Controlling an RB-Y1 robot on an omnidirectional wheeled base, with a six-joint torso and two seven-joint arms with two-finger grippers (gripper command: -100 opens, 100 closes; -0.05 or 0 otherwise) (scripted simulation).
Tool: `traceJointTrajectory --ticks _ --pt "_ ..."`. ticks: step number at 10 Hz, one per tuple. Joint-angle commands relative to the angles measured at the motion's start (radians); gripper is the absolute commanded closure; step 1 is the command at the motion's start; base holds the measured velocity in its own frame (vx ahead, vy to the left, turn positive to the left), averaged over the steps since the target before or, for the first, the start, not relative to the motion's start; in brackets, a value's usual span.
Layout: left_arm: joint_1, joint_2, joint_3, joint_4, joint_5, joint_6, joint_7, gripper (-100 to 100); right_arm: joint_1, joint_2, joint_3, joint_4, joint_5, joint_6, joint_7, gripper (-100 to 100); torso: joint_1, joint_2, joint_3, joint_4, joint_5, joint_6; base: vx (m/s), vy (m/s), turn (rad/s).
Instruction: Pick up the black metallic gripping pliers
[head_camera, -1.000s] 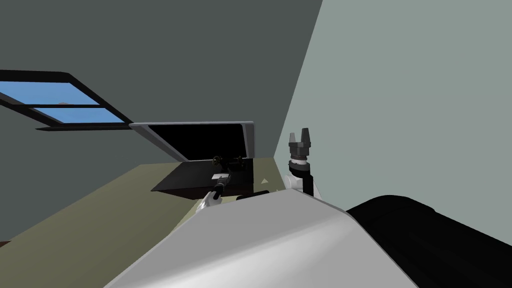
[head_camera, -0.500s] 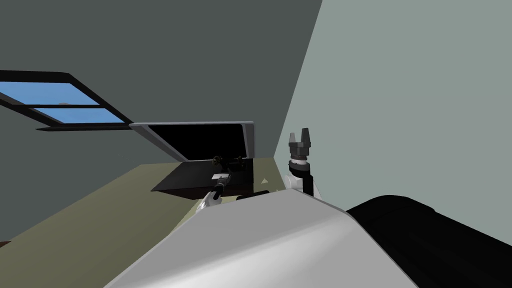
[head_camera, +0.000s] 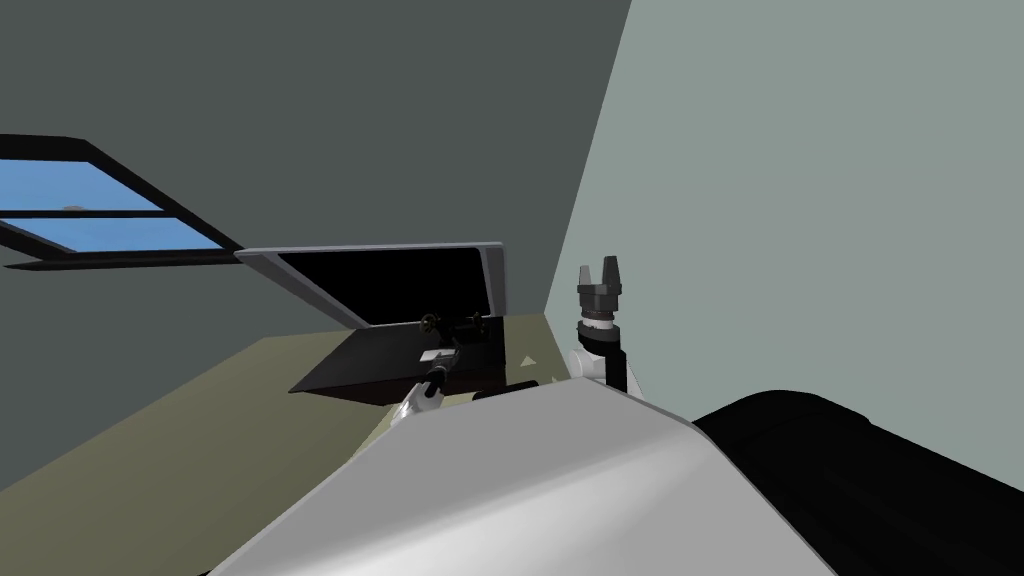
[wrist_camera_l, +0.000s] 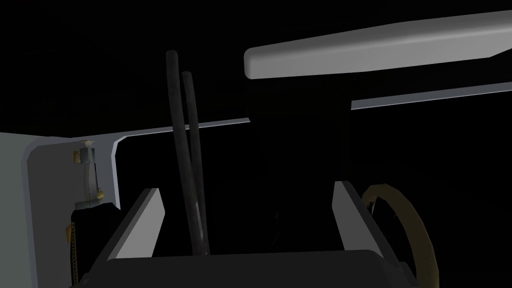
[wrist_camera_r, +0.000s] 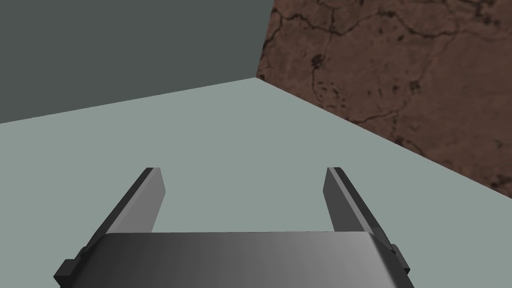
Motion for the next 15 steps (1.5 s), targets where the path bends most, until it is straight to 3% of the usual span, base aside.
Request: traceJointTrajectory --ticks 1,2,5,6,9,11,12,15 --pt "-0.027 -0.007 0.050 0.047 0.009 -0.018 -0.044 -100 0.000 0.000 0.000 0.000 0.000 0.000 0.000 0 0.000 0.000 0.000 0.000 0.000 0.000 -0.029 0.023 -0.138" --pt "-0.027 -0.007 0.059 0.047 0.009 -0.018 -0.044 -100 0.000 0.000 0.000 0.000 0.000 0.000 0.000 0 0.000 0.000 0.000 0.000 0.000 0.000 -0.023 0.016 -0.041" --pt "-0.079 -0.019 0.153 0.133 0.026 -0.048 -0.119 -100 0.000 0.000 0.000 0.000 0.000 0.000 0.000 0 0.000 0.000 0.000 0.000 0.000 0.000 -0.023 0.011 -0.136" --pt "-0.079 -0.019 0.155 0.133 0.026 -0.048 -0.119 -100 0.000 0.000 0.000 0.000 0.000 0.000 0.000 0 0.000 0.000 0.000 0.000 0.000 -0.001 -0.021 0.011 0.027" --pt "-0.130 -0.032 0.243 0.216 0.043 -0.078 -0.193 -100 0.000 0.000 0.000 0.000 0.000 0.000 0.000 0 0.000 0.000 0.000 0.000 0.000 0.000 -0.025 0.014 -0.129" --pt "-0.129 -0.031 0.243 0.214 0.043 -0.076 -0.189 -100 0.000 0.000 0.000 0.000 0.000 0.000 0.000 0 0.000 0.000 0.000 0.000 0.000 -0.001 -0.012 0.007 -0.018" --pt "-0.129 -0.031 0.245 0.215 0.043 -0.077 -0.191 100 0.000 0.000 0.000 0.000 0.000 0.000 0.000 0 -0.001 -0.001 -0.001 0.000 0.000 -0.001 0.000 0.000 0.000" --pt "-0.129 -0.031 0.245 0.215 0.043 -0.078 -0.190 100 0.000 0.000 0.000 0.000 0.000 0.000 0.000 0 0.000 -0.002 -0.001 -0.001 0.000 -0.001 0.000 -0.001 0.003"
